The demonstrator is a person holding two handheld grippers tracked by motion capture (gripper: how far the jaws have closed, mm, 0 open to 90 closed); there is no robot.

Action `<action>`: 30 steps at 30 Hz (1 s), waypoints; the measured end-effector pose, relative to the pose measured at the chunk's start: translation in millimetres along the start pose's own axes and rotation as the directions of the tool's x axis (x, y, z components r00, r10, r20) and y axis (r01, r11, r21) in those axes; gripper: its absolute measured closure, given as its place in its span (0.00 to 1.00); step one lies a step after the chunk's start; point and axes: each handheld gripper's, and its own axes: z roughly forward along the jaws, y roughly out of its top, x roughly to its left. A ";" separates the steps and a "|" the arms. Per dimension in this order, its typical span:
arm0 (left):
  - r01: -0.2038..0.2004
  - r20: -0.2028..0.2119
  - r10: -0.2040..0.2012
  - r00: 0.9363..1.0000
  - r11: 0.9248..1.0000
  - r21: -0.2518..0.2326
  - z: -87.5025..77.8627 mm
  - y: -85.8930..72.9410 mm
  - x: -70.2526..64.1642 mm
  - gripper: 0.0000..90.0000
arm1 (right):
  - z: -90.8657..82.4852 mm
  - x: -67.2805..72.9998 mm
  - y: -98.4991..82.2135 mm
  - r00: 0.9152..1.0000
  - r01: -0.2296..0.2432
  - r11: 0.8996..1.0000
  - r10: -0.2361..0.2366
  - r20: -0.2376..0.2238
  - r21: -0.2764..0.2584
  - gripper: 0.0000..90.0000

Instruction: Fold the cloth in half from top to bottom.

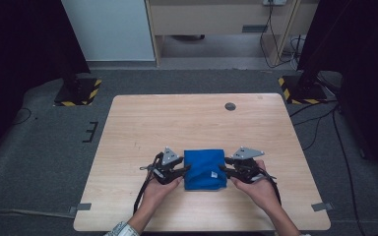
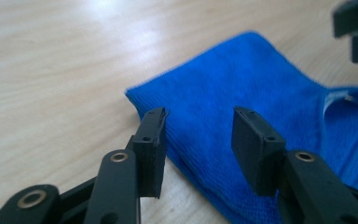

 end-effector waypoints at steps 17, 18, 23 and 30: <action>-0.096 0.013 0.095 0.995 0.992 0.080 -8.8 -15.3 -16.1 0.55 | 11.6 8.0 -23.4 0.998 0.066 0.993 -0.066 -0.004 0.102 0.59; -0.090 0.016 0.089 0.996 0.993 0.075 -9.3 -14.5 -16.0 0.52 | 11.3 7.4 -23.7 0.998 0.064 0.992 -0.064 -0.005 0.105 0.57; -0.081 0.007 0.081 0.997 0.995 0.052 -13.4 -9.0 -14.8 0.37 | 7.4 4.9 -18.9 0.999 0.044 0.997 -0.045 0.021 0.065 0.44; -0.049 0.019 0.048 0.999 0.998 0.041 -19.3 -5.0 -8.1 0.22 | 4.1 1.2 -8.6 0.999 0.007 1.000 -0.008 0.036 0.024 0.28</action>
